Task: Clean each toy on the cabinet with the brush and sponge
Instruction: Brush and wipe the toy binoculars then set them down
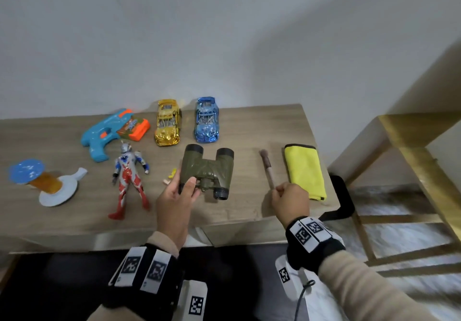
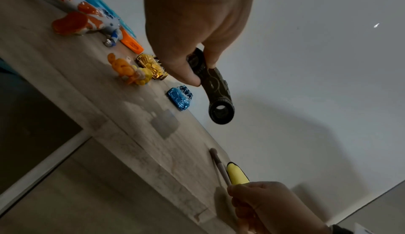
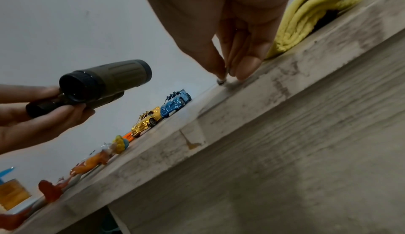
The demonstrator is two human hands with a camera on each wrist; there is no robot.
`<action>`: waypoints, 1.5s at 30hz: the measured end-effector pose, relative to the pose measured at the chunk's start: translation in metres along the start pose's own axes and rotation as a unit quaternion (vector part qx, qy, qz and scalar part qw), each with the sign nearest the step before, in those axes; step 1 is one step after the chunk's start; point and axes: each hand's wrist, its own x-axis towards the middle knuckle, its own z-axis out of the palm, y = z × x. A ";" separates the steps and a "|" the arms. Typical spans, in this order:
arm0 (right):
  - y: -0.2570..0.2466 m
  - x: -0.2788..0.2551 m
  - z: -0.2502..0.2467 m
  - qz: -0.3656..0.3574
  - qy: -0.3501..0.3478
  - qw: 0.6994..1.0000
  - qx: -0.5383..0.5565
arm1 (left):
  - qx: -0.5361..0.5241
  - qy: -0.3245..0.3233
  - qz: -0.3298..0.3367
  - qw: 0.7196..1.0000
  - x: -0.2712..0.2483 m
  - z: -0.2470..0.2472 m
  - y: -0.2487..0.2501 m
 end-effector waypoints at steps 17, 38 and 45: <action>0.030 0.059 -0.032 -0.051 0.051 0.994 -0.083 | 0.006 -0.037 -0.002 0.999 -0.004 0.002 0.001; -0.146 -0.055 -0.040 -0.436 0.179 0.864 -0.179 | 0.136 -0.095 0.123 0.979 -0.006 -0.093 0.062; -0.185 -0.114 0.006 -0.550 0.099 0.806 -0.197 | 0.097 -0.092 0.094 0.987 -0.003 -0.114 0.065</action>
